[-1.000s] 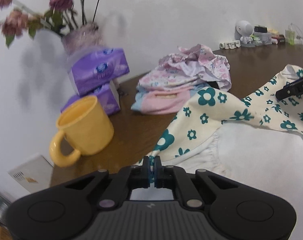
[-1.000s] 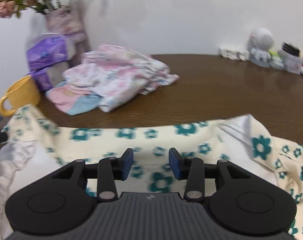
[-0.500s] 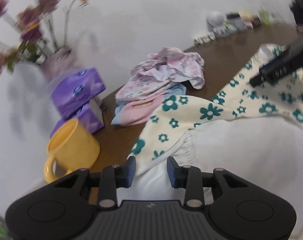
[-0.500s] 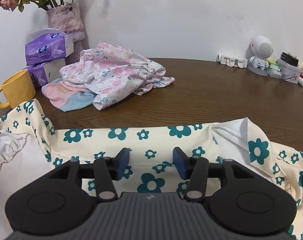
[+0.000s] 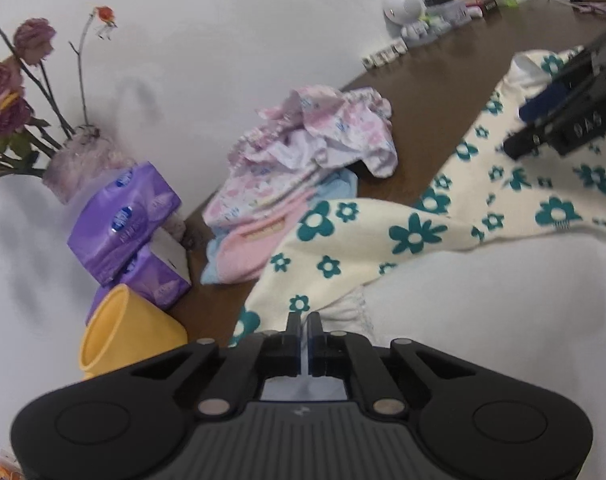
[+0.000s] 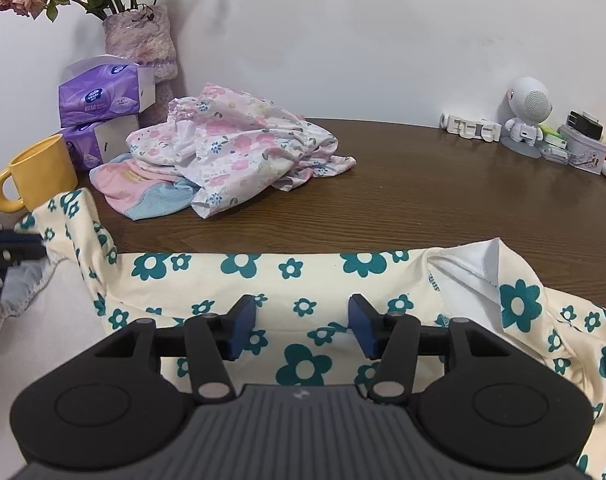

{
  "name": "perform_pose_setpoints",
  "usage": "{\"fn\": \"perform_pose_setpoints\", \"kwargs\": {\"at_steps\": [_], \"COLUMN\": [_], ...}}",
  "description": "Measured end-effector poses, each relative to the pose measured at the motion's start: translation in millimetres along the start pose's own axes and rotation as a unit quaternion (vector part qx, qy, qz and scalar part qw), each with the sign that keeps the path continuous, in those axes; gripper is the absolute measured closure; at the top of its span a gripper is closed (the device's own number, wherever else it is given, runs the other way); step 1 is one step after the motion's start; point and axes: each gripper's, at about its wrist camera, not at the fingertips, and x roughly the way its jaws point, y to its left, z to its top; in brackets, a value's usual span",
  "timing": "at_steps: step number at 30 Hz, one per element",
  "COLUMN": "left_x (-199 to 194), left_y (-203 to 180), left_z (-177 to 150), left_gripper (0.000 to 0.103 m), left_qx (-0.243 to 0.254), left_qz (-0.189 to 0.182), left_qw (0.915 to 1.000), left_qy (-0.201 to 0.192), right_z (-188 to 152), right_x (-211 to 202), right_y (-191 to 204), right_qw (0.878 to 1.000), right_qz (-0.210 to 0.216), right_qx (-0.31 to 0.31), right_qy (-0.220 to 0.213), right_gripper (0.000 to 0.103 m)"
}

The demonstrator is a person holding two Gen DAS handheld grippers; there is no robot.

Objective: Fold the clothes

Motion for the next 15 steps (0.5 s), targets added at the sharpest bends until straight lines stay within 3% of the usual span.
{"fn": "perform_pose_setpoints", "kwargs": {"at_steps": [5,7,11,15], "left_x": [-14,-16,-11,-2], "left_y": [8,9,2,-6], "left_z": [1,0,3,8], "left_gripper": [0.103,0.096,0.064,0.065], "left_qx": [-0.009,-0.017,-0.020,-0.015], "left_qz": [0.004,-0.001,-0.012,-0.017], "left_qw": [0.9999,0.9997,0.9997,0.9997], "left_qy": [-0.014,-0.016,-0.010,-0.005], "right_z": [-1,-1,-1,-1], "right_x": [-1,0,0,-1], "right_y": [0,0,2,1], "right_qw": [1.000,1.000,1.000,1.000], "right_qz": [0.002,0.001,0.000,0.001], "right_qx": [-0.001,-0.002,-0.004,-0.002], "right_qy": [-0.001,-0.002,-0.003,-0.003], "right_gripper": [0.051,0.051,0.050,0.050]}}
